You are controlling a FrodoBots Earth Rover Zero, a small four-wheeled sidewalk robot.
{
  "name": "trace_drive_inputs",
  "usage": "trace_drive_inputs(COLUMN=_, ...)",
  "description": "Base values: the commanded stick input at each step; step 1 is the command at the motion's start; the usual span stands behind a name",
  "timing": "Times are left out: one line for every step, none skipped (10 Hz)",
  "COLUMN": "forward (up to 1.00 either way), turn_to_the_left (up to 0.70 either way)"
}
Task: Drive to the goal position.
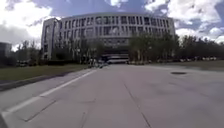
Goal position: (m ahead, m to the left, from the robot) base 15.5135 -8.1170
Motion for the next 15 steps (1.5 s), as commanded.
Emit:
trace_drive_inputs(forward=0.70, turn_to_the_left=0.00)
trace_drive_inputs(forward=0.70, turn_to_the_left=0.00)
trace_drive_inputs(forward=0.70, turn_to_the_left=0.00)
trace_drive_inputs(forward=0.53, turn_to_the_left=0.00)
trace_drive_inputs(forward=0.00, turn_to_the_left=0.00)
trace_drive_inputs(forward=0.00, turn_to_the_left=0.00)
trace_drive_inputs(forward=0.00, turn_to_the_left=0.00)
trace_drive_inputs(forward=0.00, turn_to_the_left=0.00)
trace_drive_inputs(forward=0.00, turn_to_the_left=0.00)
trace_drive_inputs(forward=0.00, turn_to_the_left=0.00)
trace_drive_inputs(forward=0.00, turn_to_the_left=0.00)
trace_drive_inputs(forward=0.00, turn_to_the_left=0.00)
trace_drive_inputs(forward=0.00, turn_to_the_left=0.00)
trace_drive_inputs(forward=0.26, turn_to_the_left=0.00)
trace_drive_inputs(forward=0.70, turn_to_the_left=0.00)
